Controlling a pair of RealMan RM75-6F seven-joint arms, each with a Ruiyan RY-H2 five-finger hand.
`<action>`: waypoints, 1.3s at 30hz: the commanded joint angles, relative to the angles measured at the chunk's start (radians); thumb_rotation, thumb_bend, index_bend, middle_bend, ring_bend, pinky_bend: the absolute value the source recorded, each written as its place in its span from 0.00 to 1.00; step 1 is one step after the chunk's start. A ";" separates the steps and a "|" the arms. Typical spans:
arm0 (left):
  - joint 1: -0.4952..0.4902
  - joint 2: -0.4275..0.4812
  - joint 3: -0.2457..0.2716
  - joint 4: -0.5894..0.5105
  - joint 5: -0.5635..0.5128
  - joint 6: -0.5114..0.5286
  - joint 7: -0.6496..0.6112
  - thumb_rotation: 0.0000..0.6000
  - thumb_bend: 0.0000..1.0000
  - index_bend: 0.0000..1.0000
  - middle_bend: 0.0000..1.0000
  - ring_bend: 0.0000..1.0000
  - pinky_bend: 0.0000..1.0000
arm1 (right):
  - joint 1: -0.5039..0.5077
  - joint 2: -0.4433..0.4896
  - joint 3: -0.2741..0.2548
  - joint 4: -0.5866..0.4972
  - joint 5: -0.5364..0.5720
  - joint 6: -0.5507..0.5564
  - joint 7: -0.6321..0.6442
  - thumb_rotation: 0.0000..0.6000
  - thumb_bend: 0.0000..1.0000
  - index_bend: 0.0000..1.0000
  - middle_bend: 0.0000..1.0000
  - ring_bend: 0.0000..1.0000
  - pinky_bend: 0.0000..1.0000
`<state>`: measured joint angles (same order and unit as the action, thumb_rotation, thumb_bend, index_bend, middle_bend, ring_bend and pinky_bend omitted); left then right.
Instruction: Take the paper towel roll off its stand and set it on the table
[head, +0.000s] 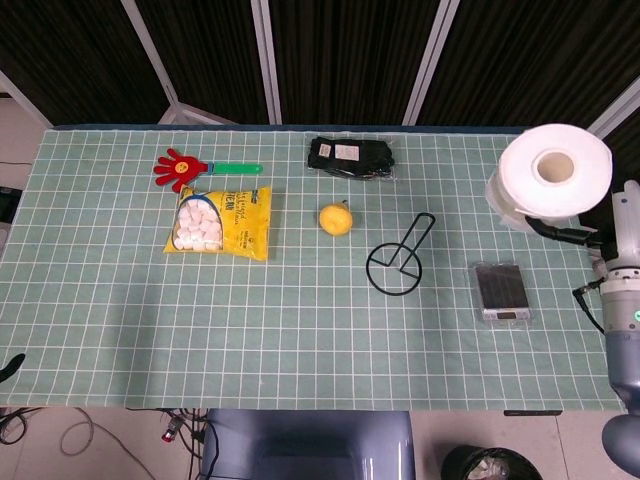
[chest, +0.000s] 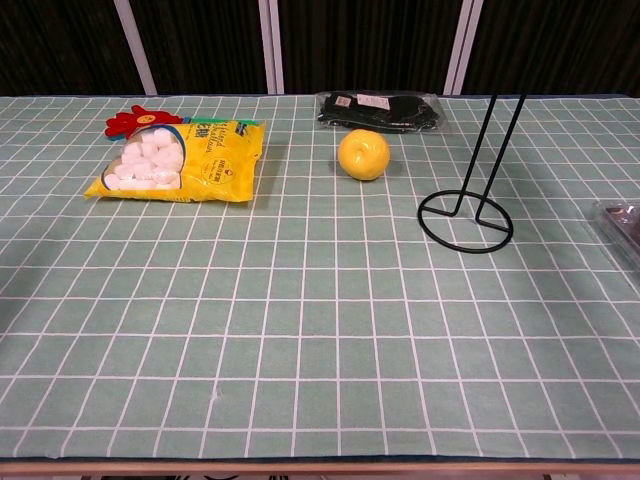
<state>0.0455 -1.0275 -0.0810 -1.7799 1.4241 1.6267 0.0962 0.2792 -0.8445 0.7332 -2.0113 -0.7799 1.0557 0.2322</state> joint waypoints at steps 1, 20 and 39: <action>0.000 0.001 0.000 0.000 0.001 -0.001 -0.001 1.00 0.12 0.14 0.00 0.00 0.00 | -0.105 0.023 -0.112 0.044 -0.173 -0.052 0.114 1.00 0.00 0.33 0.26 0.26 0.02; 0.000 0.001 0.001 0.000 0.002 -0.002 -0.003 1.00 0.12 0.14 0.00 0.00 0.00 | -0.226 -0.234 -0.477 0.122 -0.686 0.057 0.365 1.00 0.00 0.34 0.26 0.26 0.02; -0.005 0.000 -0.002 0.005 -0.007 -0.013 -0.003 1.00 0.12 0.14 0.00 0.00 0.00 | -0.040 -0.675 -0.517 0.314 -0.546 -0.009 0.205 1.00 0.00 0.34 0.26 0.22 0.00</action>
<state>0.0402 -1.0276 -0.0834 -1.7747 1.4167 1.6142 0.0936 0.2145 -1.4891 0.2061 -1.7236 -1.3553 1.0670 0.4527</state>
